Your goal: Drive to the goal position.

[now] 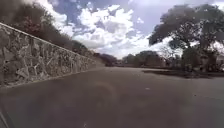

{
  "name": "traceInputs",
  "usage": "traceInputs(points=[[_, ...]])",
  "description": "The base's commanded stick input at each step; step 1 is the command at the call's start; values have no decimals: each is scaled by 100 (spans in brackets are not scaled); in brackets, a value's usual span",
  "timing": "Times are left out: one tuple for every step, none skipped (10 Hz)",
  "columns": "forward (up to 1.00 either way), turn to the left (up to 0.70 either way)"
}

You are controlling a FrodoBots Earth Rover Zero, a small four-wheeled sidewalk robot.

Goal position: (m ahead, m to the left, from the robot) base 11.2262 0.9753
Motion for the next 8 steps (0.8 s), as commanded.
traceInputs(points=[[70, 0], [70, 0], [70, 0], [70, 0], [70, 0], [70, 0], [70, 0], [70, 0]])
